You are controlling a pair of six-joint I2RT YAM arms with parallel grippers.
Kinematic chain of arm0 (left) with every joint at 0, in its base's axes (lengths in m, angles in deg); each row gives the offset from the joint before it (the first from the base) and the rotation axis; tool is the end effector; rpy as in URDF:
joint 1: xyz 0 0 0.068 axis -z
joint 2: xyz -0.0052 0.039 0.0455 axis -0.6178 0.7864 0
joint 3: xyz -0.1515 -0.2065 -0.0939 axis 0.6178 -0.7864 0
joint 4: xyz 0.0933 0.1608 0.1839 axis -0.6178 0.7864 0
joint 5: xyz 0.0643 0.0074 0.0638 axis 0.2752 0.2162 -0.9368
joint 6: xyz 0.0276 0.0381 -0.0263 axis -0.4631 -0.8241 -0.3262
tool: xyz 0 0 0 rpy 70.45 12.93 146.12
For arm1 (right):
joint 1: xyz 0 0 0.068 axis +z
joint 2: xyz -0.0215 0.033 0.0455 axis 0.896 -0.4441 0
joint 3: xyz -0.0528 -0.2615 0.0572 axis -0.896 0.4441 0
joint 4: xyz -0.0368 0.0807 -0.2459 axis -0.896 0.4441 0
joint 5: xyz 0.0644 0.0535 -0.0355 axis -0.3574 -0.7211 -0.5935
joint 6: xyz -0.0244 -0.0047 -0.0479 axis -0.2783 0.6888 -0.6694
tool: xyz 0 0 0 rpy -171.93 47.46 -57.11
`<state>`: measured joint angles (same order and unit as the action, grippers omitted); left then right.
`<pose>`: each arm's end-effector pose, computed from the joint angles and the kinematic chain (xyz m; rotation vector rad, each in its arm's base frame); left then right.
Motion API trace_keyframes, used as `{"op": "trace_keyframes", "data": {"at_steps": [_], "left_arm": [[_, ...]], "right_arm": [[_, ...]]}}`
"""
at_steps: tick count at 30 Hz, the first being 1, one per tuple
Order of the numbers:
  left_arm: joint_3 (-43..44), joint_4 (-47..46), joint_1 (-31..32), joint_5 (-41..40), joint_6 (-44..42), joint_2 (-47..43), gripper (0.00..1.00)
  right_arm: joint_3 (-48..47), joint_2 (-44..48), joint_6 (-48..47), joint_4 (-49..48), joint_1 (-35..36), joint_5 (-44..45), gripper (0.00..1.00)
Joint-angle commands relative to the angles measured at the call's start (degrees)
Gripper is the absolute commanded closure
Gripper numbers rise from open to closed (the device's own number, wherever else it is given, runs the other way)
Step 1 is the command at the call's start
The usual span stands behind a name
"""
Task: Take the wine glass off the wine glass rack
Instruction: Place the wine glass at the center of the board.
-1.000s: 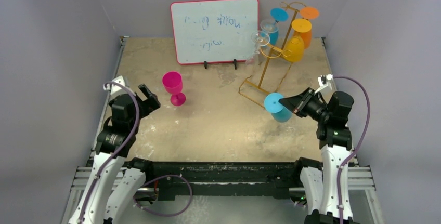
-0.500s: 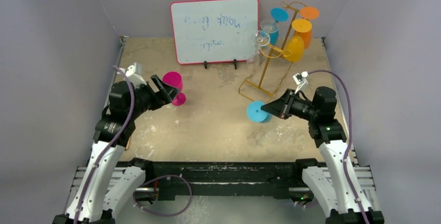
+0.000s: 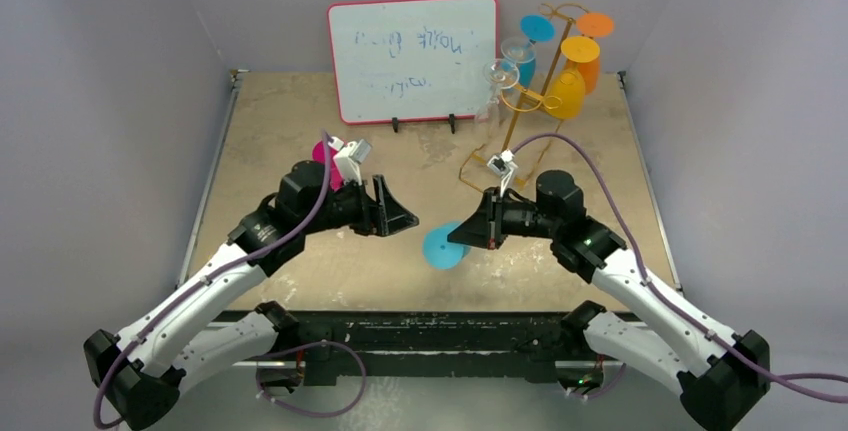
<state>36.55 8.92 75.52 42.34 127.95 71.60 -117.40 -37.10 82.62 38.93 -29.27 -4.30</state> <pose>0.1499 -0.1306 0.3266 0.1406 2.1838 -1.2354 0.1531 0.1313 0.3067 -0.4690 1.9441 1.4555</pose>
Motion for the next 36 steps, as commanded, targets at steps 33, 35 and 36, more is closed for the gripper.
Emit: {"op": "trace_keyframes", "data": {"at_steps": [33, 35, 36], "left_arm": [[-1.15, -14.70, 10.00, 5.94, -1.16, 3.30, 1.00], [-0.95, -15.26, 10.01, 5.06, -1.53, 1.81, 1.00], [-0.86, -15.31, 10.01, 4.58, -1.80, 1.13, 1.00]], "right_arm": [[0.86, -1.61, 0.81, -19.35, 1.38, -14.83, 0.55], [2.37, -1.54, 1.14, -21.56, 1.48, -16.85, 0.53], [2.90, -1.53, 1.06, -21.91, 1.48, -17.45, 0.52]]}}
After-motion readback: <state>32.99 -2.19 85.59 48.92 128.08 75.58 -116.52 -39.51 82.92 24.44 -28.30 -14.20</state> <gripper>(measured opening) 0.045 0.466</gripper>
